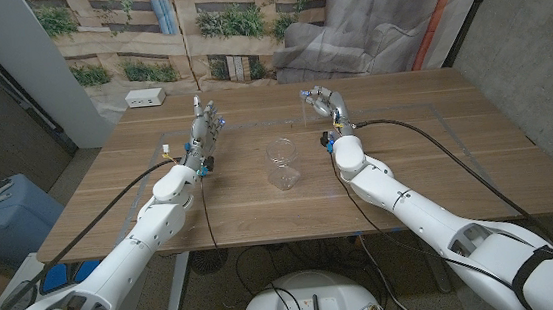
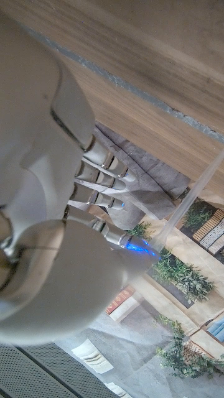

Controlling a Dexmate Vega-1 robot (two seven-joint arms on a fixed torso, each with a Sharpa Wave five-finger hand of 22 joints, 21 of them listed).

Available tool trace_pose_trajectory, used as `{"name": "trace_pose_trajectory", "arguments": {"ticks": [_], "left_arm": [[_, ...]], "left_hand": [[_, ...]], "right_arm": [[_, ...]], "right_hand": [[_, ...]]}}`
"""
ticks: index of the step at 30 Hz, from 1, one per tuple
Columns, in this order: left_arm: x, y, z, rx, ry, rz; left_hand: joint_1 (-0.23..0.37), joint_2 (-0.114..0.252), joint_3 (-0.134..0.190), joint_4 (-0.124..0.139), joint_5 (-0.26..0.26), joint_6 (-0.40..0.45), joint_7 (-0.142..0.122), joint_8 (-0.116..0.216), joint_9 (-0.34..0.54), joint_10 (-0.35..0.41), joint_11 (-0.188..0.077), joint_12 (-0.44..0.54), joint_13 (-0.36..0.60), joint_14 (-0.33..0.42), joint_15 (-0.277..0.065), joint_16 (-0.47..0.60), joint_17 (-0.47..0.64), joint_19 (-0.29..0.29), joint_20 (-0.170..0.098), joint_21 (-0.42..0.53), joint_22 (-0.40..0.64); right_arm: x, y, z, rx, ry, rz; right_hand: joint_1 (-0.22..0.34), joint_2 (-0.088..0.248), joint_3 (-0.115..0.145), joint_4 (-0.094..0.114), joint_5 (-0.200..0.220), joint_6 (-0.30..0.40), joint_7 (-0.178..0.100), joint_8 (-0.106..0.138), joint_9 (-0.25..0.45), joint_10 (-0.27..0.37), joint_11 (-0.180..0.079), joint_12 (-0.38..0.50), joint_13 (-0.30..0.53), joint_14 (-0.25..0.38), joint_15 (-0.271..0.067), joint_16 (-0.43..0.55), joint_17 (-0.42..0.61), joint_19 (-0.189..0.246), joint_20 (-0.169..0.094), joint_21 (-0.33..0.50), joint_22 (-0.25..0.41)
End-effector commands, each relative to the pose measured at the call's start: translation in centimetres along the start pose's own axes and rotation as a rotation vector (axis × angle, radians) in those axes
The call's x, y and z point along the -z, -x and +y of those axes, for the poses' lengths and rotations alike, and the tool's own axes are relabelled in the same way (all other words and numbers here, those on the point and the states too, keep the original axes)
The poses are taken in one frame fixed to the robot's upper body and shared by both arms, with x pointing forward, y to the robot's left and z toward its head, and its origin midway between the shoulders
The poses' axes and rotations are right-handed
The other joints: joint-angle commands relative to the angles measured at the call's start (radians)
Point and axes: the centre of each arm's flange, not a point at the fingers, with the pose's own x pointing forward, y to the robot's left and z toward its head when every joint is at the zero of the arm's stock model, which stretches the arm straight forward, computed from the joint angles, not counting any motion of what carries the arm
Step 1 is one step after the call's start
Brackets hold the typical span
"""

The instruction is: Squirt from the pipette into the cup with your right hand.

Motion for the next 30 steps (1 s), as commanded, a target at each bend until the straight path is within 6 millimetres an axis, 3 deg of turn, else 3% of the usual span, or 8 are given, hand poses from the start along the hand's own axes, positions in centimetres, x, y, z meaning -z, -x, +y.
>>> {"name": "trace_pose_trajectory", "arguments": {"ticks": [1, 11, 30], "left_arm": [[0.0, -0.01, 0.01, 0.0, 0.0, 0.0], [0.0, -0.01, 0.01, 0.0, 0.0, 0.0], [0.0, 0.0, 0.02, 0.0, 0.0, 0.0]], "left_hand": [[0.001, 0.042, -0.006, 0.001, 0.005, -0.006, -0.006, 0.006, 0.002, -0.005, -0.003, 0.004, 0.005, -0.009, -0.113, 0.006, 0.002, -0.007, -0.091, 0.005, 0.002], [0.001, 0.042, -0.005, 0.001, 0.005, -0.006, -0.006, 0.006, 0.002, -0.005, -0.002, 0.004, 0.005, -0.009, -0.114, 0.006, 0.002, -0.007, -0.091, 0.005, 0.002], [0.001, 0.042, -0.005, 0.001, 0.005, -0.005, -0.006, 0.006, 0.002, -0.005, -0.004, 0.004, 0.005, -0.008, -0.115, 0.006, 0.002, -0.006, -0.091, 0.006, 0.002]], "right_arm": [[-0.14, 0.1, 0.0, 0.004, -0.001, 0.002], [-0.45, 0.12, -0.14, -0.006, -0.005, -0.005], [-0.44, 0.03, 0.15, -0.049, -0.021, -0.008]], "right_hand": [[0.007, 0.002, 0.002, -0.002, 0.007, 0.009, 0.004, 0.007, 0.005, 0.009, 0.003, 0.007, 0.001, 0.008, -0.08, 0.005, 0.004, 0.008, -0.001, 0.006, 0.003], [0.008, 0.002, 0.002, -0.001, 0.01, -0.002, 0.001, 0.005, 0.006, 0.008, 0.003, 0.006, 0.001, 0.003, -0.077, 0.003, 0.004, 0.007, -0.001, 0.005, 0.003], [0.006, -0.013, -0.009, 0.001, 0.013, -0.107, -0.011, -0.032, 0.007, -0.03, 0.011, -0.009, 0.001, -0.017, -0.065, -0.006, 0.005, -0.003, 0.007, 0.002, 0.003]]}}
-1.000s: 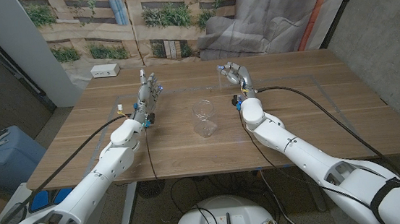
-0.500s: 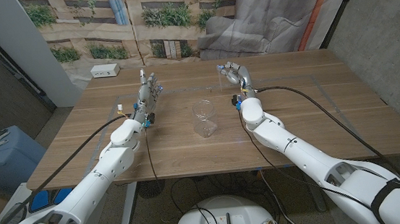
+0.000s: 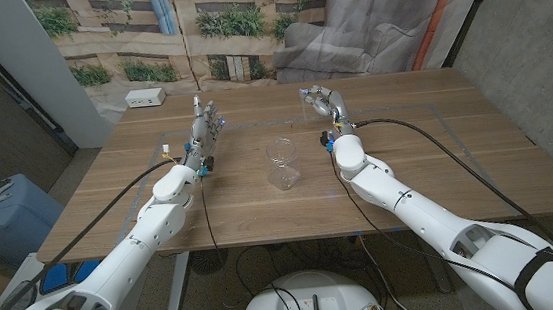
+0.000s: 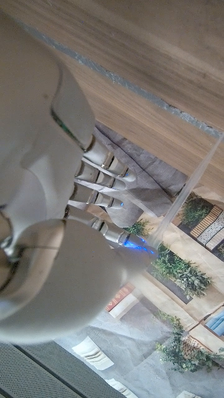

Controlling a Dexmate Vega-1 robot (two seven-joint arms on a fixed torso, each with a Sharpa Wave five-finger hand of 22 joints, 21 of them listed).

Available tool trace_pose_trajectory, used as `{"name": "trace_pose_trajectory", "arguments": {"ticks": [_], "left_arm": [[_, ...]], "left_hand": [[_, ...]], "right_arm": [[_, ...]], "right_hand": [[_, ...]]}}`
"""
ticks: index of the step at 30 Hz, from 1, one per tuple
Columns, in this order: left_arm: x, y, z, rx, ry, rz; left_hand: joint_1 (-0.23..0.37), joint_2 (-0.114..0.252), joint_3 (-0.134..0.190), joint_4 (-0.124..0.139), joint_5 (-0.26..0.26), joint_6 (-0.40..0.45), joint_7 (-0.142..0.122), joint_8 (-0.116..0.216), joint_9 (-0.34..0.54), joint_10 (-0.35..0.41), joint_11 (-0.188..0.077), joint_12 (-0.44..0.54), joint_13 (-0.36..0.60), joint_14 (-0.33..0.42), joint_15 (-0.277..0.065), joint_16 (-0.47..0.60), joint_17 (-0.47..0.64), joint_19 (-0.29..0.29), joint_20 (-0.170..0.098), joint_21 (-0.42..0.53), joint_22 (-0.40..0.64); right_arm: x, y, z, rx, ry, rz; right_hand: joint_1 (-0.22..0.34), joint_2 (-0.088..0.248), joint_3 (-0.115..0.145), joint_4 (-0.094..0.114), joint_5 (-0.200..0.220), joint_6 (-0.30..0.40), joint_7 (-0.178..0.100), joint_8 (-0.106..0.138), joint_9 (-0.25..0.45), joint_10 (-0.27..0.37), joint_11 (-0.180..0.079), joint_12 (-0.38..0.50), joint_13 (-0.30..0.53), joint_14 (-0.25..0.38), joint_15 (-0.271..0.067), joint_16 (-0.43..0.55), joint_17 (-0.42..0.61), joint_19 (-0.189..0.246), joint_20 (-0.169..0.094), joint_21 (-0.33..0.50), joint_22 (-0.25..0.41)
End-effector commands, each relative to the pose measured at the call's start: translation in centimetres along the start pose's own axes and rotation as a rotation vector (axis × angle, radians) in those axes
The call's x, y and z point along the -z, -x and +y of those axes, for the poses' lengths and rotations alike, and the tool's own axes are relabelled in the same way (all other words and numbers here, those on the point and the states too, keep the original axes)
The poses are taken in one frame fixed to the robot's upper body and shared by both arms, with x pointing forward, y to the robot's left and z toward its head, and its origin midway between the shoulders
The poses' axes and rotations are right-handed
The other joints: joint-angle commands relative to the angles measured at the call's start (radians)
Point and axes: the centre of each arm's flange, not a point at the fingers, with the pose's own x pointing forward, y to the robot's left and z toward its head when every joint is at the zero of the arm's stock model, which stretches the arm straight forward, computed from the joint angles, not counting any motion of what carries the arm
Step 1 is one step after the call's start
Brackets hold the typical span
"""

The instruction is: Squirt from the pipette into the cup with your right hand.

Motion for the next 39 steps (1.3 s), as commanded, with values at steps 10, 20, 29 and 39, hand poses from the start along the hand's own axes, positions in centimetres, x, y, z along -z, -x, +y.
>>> {"name": "trace_pose_trajectory", "arguments": {"ticks": [10, 20, 29, 39], "left_arm": [[0.0, 0.0, 0.0, 0.0, 0.0, 0.0], [0.0, 0.0, 0.0, 0.0, 0.0, 0.0], [0.0, 0.0, 0.0, 0.0, 0.0, 0.0], [0.0, 0.0, 0.0, 0.0, 0.0, 0.0]], "left_hand": [[0.001, 0.042, -0.005, 0.001, 0.005, -0.006, -0.006, 0.006, 0.002, -0.004, -0.004, 0.005, 0.005, -0.008, -0.114, 0.006, 0.002, -0.005, -0.091, 0.006, 0.002], [0.001, 0.042, -0.005, 0.001, 0.005, -0.006, -0.006, 0.006, 0.002, -0.006, -0.002, 0.004, 0.005, -0.009, -0.114, 0.006, 0.002, -0.007, -0.092, 0.005, 0.002], [0.001, 0.042, -0.005, 0.001, 0.005, -0.005, -0.006, 0.006, 0.002, -0.006, -0.001, 0.004, 0.005, -0.009, -0.113, 0.006, 0.002, -0.007, -0.091, 0.005, 0.002], [0.001, 0.042, -0.005, 0.001, 0.005, -0.005, -0.006, 0.006, 0.002, -0.006, -0.002, 0.004, 0.005, -0.009, -0.114, 0.006, 0.002, -0.007, -0.092, 0.005, 0.002]], "right_arm": [[0.0, 0.0, 0.0, -0.034, -0.011, -0.012], [0.0, 0.3, -0.2, -0.033, -0.011, -0.012], [-0.3, 0.4, -0.5, -0.026, -0.016, -0.02], [-1.5, 0.3, -1.6, -0.009, -0.002, -0.071]], "right_hand": [[0.002, -0.018, -0.012, 0.004, 0.001, -0.056, -0.001, -0.019, 0.003, -0.031, 0.004, -0.011, 0.002, -0.023, -0.053, -0.013, 0.002, -0.006, 0.01, 0.001, 0.003], [-0.001, -0.021, -0.015, 0.006, -0.001, -0.077, -0.001, -0.026, 0.004, -0.042, 0.008, -0.013, 0.002, -0.03, -0.048, -0.017, 0.001, -0.009, 0.012, 0.0, 0.003], [-0.004, -0.025, -0.018, 0.007, -0.003, -0.08, -0.002, -0.027, 0.004, -0.046, 0.009, -0.013, 0.002, -0.032, -0.046, -0.019, 0.0, -0.011, 0.015, 0.0, 0.003], [-0.007, -0.025, -0.019, 0.008, -0.004, -0.082, -0.004, -0.027, 0.004, -0.045, 0.008, -0.012, 0.002, -0.03, -0.045, -0.019, 0.0, -0.012, 0.016, 0.0, 0.003]]}}
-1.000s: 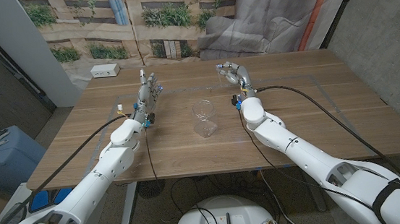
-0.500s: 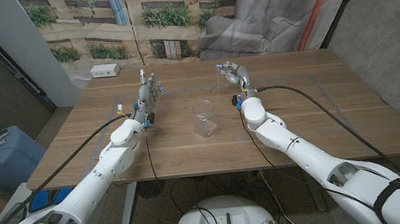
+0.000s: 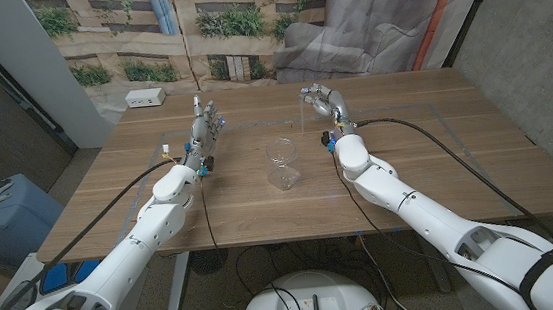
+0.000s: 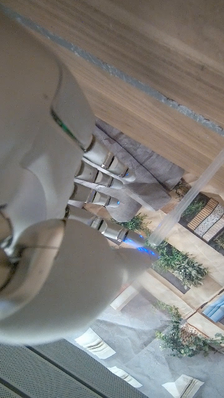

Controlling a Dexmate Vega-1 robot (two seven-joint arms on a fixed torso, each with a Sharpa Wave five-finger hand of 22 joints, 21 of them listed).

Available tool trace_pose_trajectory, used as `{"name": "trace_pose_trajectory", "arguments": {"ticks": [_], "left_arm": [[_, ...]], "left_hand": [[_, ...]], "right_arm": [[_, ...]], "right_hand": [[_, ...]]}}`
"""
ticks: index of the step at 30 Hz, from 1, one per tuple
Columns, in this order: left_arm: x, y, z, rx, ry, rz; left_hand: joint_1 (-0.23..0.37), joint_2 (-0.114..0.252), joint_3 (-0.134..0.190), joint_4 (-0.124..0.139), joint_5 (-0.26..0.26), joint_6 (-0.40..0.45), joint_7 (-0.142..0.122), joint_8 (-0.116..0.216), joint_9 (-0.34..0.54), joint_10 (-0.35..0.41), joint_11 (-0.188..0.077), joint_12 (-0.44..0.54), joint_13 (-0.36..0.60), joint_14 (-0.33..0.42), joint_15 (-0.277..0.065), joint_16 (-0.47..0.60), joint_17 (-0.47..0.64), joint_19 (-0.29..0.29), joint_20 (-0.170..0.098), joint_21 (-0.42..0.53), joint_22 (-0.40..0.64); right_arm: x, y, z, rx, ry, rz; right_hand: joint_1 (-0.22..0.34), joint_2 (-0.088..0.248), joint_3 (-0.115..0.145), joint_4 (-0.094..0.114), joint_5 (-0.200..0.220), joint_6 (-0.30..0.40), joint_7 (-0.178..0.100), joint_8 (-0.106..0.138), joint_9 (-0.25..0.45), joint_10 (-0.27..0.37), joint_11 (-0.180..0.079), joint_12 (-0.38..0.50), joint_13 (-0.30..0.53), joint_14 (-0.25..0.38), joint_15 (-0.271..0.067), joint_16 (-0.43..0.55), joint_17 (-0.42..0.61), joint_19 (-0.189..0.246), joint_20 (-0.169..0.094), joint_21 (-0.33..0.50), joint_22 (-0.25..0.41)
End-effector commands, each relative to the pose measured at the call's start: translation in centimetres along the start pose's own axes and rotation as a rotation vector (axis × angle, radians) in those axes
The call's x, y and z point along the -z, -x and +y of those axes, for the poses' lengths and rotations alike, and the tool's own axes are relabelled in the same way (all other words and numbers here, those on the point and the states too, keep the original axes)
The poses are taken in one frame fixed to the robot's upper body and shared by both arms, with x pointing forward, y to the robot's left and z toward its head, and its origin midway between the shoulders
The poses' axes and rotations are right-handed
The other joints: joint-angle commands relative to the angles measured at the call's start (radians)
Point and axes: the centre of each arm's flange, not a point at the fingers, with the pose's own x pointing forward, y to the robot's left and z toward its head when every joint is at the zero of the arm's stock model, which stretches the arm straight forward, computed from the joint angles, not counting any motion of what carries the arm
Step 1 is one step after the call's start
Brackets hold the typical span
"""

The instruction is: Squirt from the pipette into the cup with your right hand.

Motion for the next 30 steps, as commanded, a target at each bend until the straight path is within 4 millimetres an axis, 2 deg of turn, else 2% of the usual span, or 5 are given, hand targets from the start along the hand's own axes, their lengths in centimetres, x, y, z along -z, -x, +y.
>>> {"name": "trace_pose_trajectory", "arguments": {"ticks": [1, 12, 17, 25, 30], "left_arm": [[0.0, 0.0, 0.0, 0.0, 0.0, 0.0], [0.0, 0.0, 0.0, 0.0, 0.0, 0.0], [0.0, 0.0, 0.0, 0.0, 0.0, 0.0], [0.0, 0.0, 0.0, 0.0, 0.0, 0.0], [0.0, 0.0, 0.0, 0.0, 0.0, 0.0]], "left_hand": [[0.001, 0.042, -0.005, 0.001, 0.005, -0.005, -0.006, 0.006, 0.002, -0.006, -0.001, 0.004, 0.005, -0.009, -0.114, 0.006, 0.002, -0.007, -0.092, 0.005, 0.002], [0.001, 0.042, -0.005, 0.001, 0.005, -0.005, -0.006, 0.006, 0.002, -0.004, -0.004, 0.005, 0.005, -0.008, -0.114, 0.006, 0.002, -0.006, -0.091, 0.006, 0.002], [0.001, 0.042, -0.005, 0.001, 0.005, -0.005, -0.006, 0.006, 0.002, -0.006, -0.003, 0.004, 0.005, -0.009, -0.114, 0.005, 0.002, -0.007, -0.092, 0.005, 0.002], [0.001, 0.042, -0.005, 0.001, 0.005, -0.005, -0.006, 0.006, 0.002, -0.006, -0.003, 0.004, 0.005, -0.009, -0.114, 0.005, 0.002, -0.007, -0.091, 0.005, 0.002], [0.001, 0.042, -0.005, 0.001, 0.005, -0.005, -0.006, 0.006, 0.002, -0.003, -0.003, 0.005, 0.005, -0.008, -0.114, 0.006, 0.002, -0.006, -0.091, 0.006, 0.002]], "right_arm": [[-1.0, 0.0, -1.1, 0.018, 0.012, -0.04], [-0.8, -0.6, -2.7, 0.014, 0.024, -0.047], [-0.9, -1.5, -4.0, 0.0, 0.045, -0.069], [-0.2, -2.7, -5.9, -0.018, 0.0, -0.054], [0.5, -3.1, -6.7, -0.033, -0.024, -0.036]], "right_hand": [[0.002, 0.008, -0.002, -0.002, -0.004, -0.004, -0.003, -0.002, 0.003, 0.001, -0.002, 0.002, 0.002, 0.0, -0.047, -0.003, 0.001, -0.001, 0.005, 0.0, 0.003], [0.001, 0.009, -0.002, -0.001, -0.005, -0.009, -0.001, -0.003, 0.003, 0.003, -0.002, 0.004, 0.002, 0.001, -0.047, -0.004, 0.001, -0.002, 0.005, 0.0, 0.003], [-0.007, 0.009, -0.005, 0.003, -0.007, -0.042, 0.006, -0.017, 0.002, 0.001, 0.001, 0.004, 0.002, 0.0, -0.04, -0.005, 0.001, -0.002, 0.007, 0.0, 0.003], [-0.051, 0.008, -0.019, 0.018, -0.011, -0.135, 0.013, -0.061, -0.003, -0.009, 0.011, 0.004, 0.002, -0.016, -0.024, -0.015, 0.002, -0.007, 0.015, 0.0, 0.003], [-0.09, 0.011, -0.028, 0.03, -0.008, -0.214, 0.013, -0.104, -0.009, -0.02, 0.018, 0.003, 0.001, -0.035, -0.008, -0.028, -0.001, -0.018, 0.021, -0.003, 0.003]]}}
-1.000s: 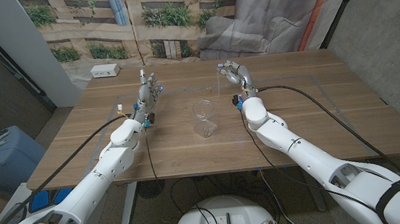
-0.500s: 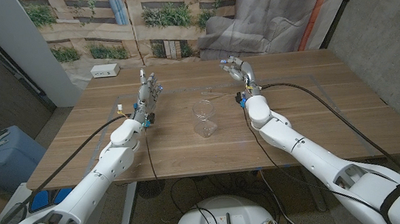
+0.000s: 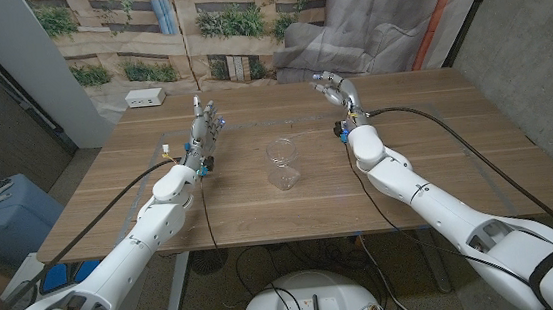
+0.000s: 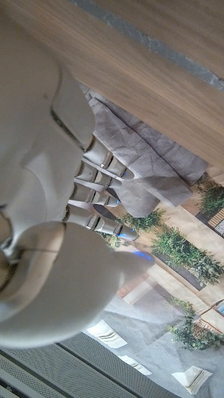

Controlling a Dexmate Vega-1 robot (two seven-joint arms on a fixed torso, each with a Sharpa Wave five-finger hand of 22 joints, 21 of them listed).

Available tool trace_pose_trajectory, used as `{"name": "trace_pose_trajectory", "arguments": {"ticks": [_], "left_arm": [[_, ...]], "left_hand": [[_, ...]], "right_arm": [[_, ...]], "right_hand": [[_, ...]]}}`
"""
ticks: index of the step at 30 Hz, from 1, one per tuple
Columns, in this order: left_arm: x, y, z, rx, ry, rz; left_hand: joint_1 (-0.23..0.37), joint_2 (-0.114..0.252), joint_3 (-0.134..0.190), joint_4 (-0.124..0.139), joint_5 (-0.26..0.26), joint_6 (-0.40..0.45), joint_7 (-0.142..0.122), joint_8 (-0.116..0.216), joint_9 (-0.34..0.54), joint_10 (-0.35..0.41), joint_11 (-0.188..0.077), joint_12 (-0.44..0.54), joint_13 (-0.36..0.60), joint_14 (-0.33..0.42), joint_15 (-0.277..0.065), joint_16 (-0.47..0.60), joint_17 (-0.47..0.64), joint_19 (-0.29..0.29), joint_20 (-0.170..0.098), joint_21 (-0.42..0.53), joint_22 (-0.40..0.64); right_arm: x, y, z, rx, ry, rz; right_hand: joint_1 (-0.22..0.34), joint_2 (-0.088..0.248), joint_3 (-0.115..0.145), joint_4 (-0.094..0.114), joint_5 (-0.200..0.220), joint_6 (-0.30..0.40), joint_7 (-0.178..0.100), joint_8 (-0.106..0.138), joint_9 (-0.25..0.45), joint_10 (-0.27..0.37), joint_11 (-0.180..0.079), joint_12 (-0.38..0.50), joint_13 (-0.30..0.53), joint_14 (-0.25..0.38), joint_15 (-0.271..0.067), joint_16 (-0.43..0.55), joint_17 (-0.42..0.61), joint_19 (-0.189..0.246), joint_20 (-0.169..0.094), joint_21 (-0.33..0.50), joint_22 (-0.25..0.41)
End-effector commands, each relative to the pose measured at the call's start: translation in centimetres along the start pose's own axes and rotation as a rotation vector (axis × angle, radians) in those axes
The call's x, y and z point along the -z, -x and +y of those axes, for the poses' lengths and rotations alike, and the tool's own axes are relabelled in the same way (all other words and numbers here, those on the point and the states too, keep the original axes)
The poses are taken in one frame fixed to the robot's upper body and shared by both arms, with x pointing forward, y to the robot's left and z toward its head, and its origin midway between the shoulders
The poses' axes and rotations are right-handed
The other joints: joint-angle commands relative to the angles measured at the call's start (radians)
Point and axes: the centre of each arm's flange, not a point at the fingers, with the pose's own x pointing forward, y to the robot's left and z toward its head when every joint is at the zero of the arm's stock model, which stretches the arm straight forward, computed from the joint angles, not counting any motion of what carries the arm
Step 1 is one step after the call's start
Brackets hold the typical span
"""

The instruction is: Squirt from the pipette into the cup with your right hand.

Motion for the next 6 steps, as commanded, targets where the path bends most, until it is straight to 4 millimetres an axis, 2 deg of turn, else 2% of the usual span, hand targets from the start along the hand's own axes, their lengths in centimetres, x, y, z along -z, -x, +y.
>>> {"name": "trace_pose_trajectory", "arguments": {"ticks": [1, 6], "left_arm": [[0.0, 0.0, 0.0, 0.0, 0.0, 0.0], [0.0, 0.0, 0.0, 0.0, 0.0, 0.0]], "left_hand": [[0.001, 0.042, -0.005, 0.001, 0.005, -0.005, -0.006, 0.006, 0.002, -0.004, -0.003, 0.005, 0.005, -0.008, -0.114, 0.006, 0.002, -0.006, -0.091, 0.006, 0.002], [0.001, 0.042, -0.005, 0.001, 0.005, -0.005, -0.006, 0.006, 0.002, -0.006, -0.002, 0.004, 0.005, -0.009, -0.114, 0.006, 0.002, -0.007, -0.092, 0.005, 0.002]], "right_arm": [[1.3, -1.3, -2.4, -0.025, -0.048, 0.024], [2.3, -1.1, -3.1, -0.026, -0.049, 0.053]], "right_hand": [[-0.048, -0.001, -0.012, 0.013, -0.001, -0.074, 0.013, -0.042, -0.004, -0.01, 0.006, 0.002, 0.001, -0.012, -0.002, -0.012, -0.003, -0.01, 0.009, -0.004, 0.002], [-0.072, 0.003, -0.017, 0.021, 0.0, -0.1, 0.034, -0.06, -0.007, -0.012, 0.01, 0.003, 0.0, -0.018, -0.002, -0.017, -0.005, -0.017, 0.007, -0.006, 0.002]]}}
